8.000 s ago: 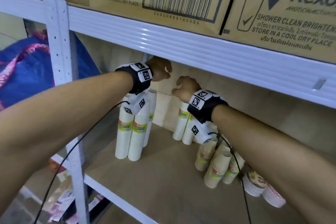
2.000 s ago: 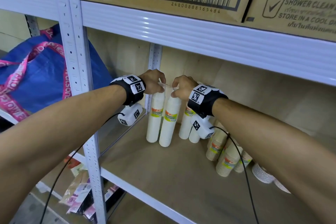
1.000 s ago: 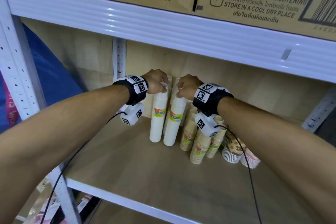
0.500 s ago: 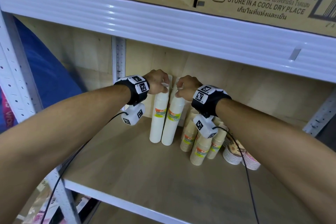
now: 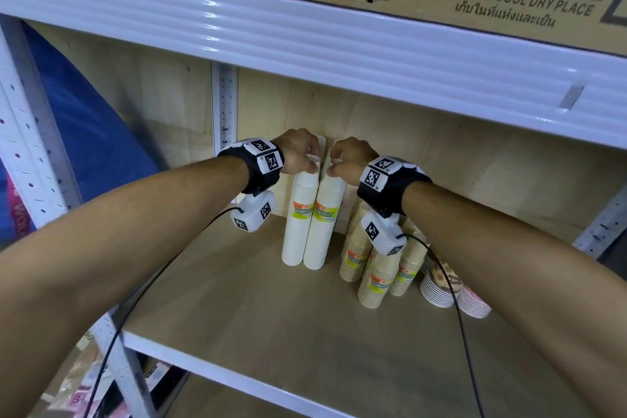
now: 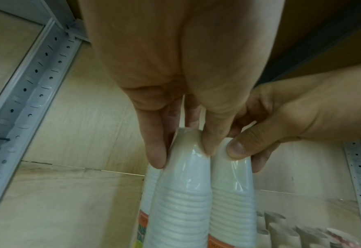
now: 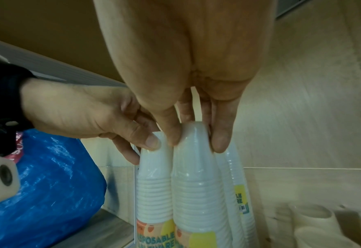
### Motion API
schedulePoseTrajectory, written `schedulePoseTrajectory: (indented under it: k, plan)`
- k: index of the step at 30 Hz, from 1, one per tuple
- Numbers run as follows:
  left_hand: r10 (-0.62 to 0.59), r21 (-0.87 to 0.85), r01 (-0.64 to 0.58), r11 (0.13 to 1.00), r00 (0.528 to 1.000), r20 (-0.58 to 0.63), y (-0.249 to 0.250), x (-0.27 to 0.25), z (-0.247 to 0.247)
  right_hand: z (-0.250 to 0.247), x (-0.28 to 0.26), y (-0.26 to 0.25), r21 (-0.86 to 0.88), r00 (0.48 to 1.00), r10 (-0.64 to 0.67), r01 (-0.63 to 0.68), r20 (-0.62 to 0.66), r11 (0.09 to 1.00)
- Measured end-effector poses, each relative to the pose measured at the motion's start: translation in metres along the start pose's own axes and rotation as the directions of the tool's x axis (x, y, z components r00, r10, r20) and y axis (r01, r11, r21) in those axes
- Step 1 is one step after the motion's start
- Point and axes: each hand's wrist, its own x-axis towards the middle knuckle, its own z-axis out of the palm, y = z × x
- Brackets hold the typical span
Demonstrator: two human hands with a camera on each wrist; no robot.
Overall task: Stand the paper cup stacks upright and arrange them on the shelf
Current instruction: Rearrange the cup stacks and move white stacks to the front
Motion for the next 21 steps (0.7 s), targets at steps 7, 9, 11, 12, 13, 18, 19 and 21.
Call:
schedulePoseTrajectory:
  k: [7, 9, 11, 12, 13, 18, 19, 21]
  plan:
    - [-0.004, 0.007, 0.003, 1.000, 1.000, 0.025, -0.0007, 0.0009, -0.0015, -0.0026, -0.0049, -0.0035, 0.012, 0.998, -0.057, 0.057, 0.002, 0.998]
    - [-0.001, 0.014, 0.001, 1.000, 1.000, 0.022, -0.0015, 0.0006, -0.0022, -0.0025, -0.0053, -0.0029, 0.012, 0.998, -0.062, 0.062, 0.002, 0.998]
    - [0.008, 0.031, -0.008, 0.999, 1.000, 0.021, -0.0017, 0.0008, -0.0023, -0.0014, -0.0047, -0.0026, 0.006, 0.998, -0.059, 0.059, 0.006, 0.998]
    - [0.012, 0.031, -0.012, 0.999, 1.000, 0.020, -0.0017, 0.0011, -0.0020, -0.0002, -0.0036, -0.0025, 0.009, 0.998, -0.056, 0.056, 0.006, 0.998]
    - [0.017, 0.030, -0.017, 0.999, 1.000, 0.021, -0.0019, 0.0015, -0.0016, 0.0009, -0.0024, -0.0025, 0.014, 0.999, -0.053, 0.053, 0.006, 0.998]
    - [0.026, 0.010, -0.026, 1.000, 1.000, 0.014, -0.0029, 0.0001, -0.0007, 0.0039, 0.0008, -0.0013, 0.026, 0.998, -0.059, 0.059, 0.008, 0.998]
    - [0.027, -0.006, -0.027, 1.000, 1.000, 0.011, -0.0036, -0.0004, -0.0008, 0.0039, 0.0010, -0.0010, 0.027, 0.998, -0.063, 0.063, 0.006, 0.998]
    - [0.025, -0.042, -0.025, 0.999, 1.000, 0.007, -0.0050, -0.0010, -0.0009, 0.0039, 0.0016, -0.0006, 0.027, 0.998, -0.063, 0.063, 0.005, 0.998]
